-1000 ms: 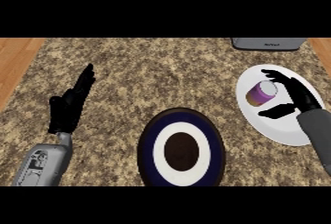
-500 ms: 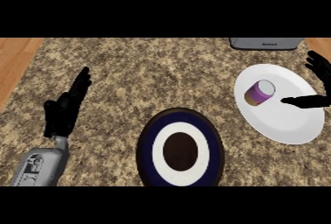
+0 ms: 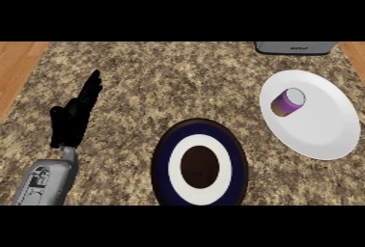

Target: Pick the can from the plate and place it in the plate

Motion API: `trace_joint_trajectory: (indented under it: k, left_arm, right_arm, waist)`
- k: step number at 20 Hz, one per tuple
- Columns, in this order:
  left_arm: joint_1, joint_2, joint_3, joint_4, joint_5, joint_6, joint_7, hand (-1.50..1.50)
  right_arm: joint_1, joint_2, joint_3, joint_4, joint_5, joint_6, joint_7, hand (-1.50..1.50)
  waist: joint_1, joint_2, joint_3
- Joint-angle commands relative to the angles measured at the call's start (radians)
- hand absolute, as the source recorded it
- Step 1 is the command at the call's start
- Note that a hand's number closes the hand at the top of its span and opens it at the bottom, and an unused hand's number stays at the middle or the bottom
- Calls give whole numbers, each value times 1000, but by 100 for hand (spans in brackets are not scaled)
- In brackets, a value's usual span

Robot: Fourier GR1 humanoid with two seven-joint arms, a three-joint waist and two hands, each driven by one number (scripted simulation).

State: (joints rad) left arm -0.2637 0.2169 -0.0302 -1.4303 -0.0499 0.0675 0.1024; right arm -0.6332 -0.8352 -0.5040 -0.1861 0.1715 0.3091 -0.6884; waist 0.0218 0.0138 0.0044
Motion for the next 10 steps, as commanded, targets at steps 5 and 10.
trace_joint_trajectory:
  k: [5,10]
  left_arm:
    - [-54,25,31,-4,20,-29,34,0]
    - [-26,-4,9,35,-5,-13,-16,0]
  right_arm:
    - [77,-117,-13,39,-1,127,-69,-150]
    - [107,-120,-22,43,-8,151,-108,-150]
  waist:
    - [10,4,2]
    - [11,9,4]
